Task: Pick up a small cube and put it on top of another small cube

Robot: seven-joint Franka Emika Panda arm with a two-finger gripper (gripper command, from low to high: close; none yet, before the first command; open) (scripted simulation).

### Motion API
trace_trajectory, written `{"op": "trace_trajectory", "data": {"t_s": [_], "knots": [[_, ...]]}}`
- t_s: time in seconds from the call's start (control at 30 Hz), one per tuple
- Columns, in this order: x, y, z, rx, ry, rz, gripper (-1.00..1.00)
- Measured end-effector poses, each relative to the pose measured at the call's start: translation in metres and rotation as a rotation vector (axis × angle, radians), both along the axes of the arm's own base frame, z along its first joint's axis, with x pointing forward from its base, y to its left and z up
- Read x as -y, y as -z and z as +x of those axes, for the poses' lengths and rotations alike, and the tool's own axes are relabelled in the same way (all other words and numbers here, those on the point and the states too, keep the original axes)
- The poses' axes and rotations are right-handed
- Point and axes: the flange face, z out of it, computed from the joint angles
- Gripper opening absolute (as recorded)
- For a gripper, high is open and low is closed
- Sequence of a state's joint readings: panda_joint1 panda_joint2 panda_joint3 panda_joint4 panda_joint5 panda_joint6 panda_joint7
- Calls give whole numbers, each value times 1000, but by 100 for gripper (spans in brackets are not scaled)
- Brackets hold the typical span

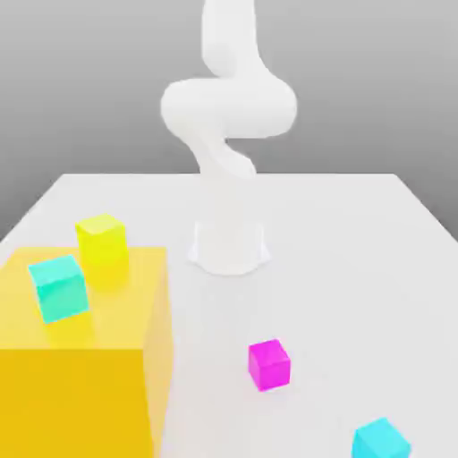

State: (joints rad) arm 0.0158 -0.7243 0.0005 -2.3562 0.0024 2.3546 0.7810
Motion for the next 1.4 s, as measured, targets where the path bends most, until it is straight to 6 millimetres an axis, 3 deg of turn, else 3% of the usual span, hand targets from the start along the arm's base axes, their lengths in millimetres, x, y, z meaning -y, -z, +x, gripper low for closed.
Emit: {"op": "trace_trajectory", "data": {"t_s": [0.13, 0.3, 0.43, 0.53, 0.6, 0.67, 0.87, 0.9, 1.13, 1.4], "knots": [[-14, 99, 42, -146, -58, -23, 0], [-32, 224, 58, -323, -132, -54, 0], [-45, 325, 44, -471, -197, -81, 0], [-52, 398, 17, -588, -248, -104, 0], [-56, 439, -7, -660, -284, -119, 0], [-56, 467, -20, -701, -300, -126, 0], [-55, 524, -25, -714, -304, -128, 0], [-55, 530, -26, -714, -304, -128, -100], [-55, 530, -26, -714, -304, -128, -100], [-60, 469, -20, -713, -326, -137, -100]]}}
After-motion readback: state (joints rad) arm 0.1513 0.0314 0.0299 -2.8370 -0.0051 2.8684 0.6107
